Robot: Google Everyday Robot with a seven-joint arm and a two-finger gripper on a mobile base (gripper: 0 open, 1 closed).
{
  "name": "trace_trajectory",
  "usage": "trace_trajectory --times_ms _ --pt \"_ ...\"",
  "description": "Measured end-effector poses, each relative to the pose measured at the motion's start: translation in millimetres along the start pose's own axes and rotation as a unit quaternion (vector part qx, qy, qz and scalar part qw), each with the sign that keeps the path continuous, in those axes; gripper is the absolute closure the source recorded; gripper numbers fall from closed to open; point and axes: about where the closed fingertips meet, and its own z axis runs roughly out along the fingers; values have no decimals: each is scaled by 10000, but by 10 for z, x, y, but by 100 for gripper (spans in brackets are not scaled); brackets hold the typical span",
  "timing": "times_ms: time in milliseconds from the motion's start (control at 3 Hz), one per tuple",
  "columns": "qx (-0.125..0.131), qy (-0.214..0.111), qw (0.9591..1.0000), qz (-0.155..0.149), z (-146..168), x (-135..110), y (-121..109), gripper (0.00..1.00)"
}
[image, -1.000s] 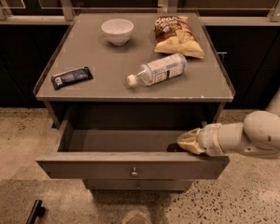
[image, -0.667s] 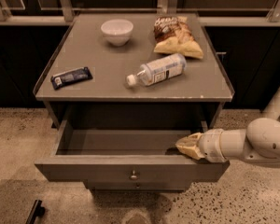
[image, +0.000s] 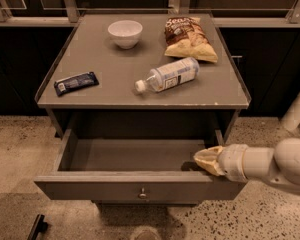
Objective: Open top drawer
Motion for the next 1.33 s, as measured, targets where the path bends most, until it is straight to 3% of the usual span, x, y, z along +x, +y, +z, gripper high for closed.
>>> trace_trajectory --times_ms 333,667,1333 --pt "899 -627 9933 -366 -379 -421 -105 81" --pt "1261 -895 9853 -721 -646 -625 -52 57" --pt "1267 -896 9853 -719 -654 -623 -50 11"
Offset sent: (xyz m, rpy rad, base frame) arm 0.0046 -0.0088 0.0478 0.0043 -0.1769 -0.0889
